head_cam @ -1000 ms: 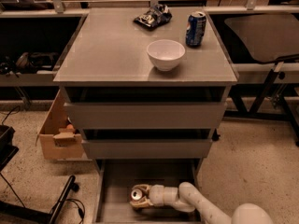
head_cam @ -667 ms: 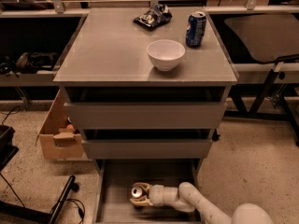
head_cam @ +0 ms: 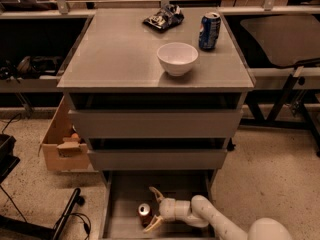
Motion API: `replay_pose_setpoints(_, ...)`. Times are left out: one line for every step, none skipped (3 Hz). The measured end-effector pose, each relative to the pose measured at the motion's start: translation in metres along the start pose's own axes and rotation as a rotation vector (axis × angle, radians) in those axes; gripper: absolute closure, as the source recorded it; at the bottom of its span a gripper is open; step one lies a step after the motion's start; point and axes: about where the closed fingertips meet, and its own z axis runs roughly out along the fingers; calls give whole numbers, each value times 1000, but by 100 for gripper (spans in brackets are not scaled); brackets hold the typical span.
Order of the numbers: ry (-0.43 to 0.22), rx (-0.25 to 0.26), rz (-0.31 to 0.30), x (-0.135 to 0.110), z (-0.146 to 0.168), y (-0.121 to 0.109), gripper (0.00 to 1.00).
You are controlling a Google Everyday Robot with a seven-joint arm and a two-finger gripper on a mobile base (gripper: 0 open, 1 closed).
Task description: Place coke can into bottom drawer
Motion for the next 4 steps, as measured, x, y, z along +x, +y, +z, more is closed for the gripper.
replay_pose_setpoints(-1, -1, 0, 0, 0, 0, 0)
replay_pose_setpoints(48, -6, -1, -9, -8, 8, 0)
replay_pose_setpoints(250, 62, 1, -12, -73, 0, 0)
replay_pose_setpoints(445, 142, 22, -23, -139, -1, 0)
